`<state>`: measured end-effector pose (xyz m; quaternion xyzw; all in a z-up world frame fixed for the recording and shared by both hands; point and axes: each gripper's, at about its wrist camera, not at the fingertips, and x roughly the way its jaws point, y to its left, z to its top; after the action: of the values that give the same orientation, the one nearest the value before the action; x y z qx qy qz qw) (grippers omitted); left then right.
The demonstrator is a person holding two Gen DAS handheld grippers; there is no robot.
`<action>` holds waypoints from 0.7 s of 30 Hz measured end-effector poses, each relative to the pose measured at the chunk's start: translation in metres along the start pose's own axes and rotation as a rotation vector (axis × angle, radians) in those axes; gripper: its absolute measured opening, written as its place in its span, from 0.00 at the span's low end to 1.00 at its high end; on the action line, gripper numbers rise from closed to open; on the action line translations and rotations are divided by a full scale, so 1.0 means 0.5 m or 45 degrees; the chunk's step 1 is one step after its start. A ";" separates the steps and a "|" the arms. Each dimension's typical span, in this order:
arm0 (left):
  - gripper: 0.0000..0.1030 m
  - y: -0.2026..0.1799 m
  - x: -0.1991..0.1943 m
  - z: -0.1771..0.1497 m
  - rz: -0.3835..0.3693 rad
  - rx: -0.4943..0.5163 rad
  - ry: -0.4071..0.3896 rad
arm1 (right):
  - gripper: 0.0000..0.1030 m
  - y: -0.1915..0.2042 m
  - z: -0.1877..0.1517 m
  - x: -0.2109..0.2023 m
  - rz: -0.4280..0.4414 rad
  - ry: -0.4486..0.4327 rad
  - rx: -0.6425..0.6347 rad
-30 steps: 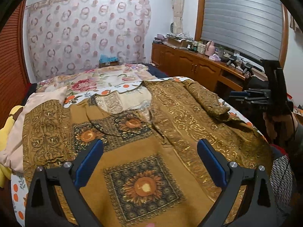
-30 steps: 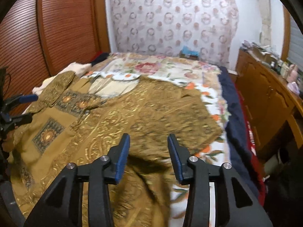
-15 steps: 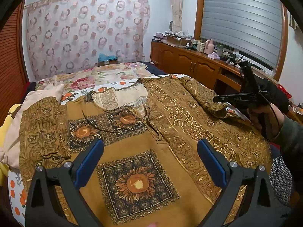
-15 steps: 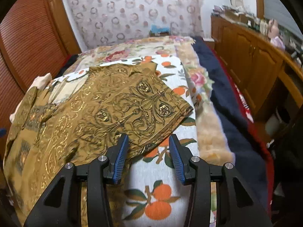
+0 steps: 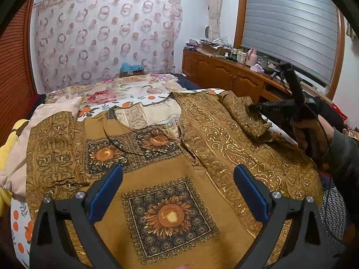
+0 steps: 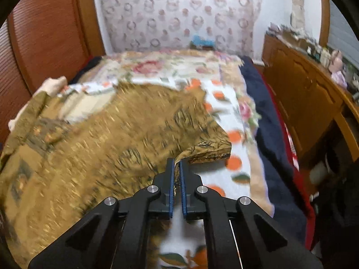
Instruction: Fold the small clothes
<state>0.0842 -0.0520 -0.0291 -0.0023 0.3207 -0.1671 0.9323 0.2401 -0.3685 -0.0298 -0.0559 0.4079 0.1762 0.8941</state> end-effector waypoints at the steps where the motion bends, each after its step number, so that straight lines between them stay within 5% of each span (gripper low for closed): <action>1: 0.97 0.002 -0.001 0.001 0.001 -0.004 -0.002 | 0.02 0.012 0.009 -0.005 0.019 -0.020 -0.010; 10: 0.97 0.024 -0.012 0.000 0.016 -0.038 -0.014 | 0.05 0.169 0.088 -0.037 0.208 -0.123 -0.201; 12: 0.97 0.030 -0.016 0.000 0.017 -0.043 -0.017 | 0.21 0.188 0.094 -0.034 0.223 -0.116 -0.213; 17: 0.97 0.044 -0.023 -0.001 0.027 -0.062 -0.028 | 0.38 0.175 0.090 -0.032 0.190 -0.116 -0.207; 21: 0.97 0.064 -0.027 0.001 0.050 -0.084 -0.032 | 0.40 0.142 0.078 -0.024 0.106 -0.081 -0.190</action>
<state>0.0847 -0.0177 -0.0241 -0.0288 0.3141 -0.1382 0.9388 0.2350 -0.2963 0.0080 -0.0995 0.3669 0.2449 0.8919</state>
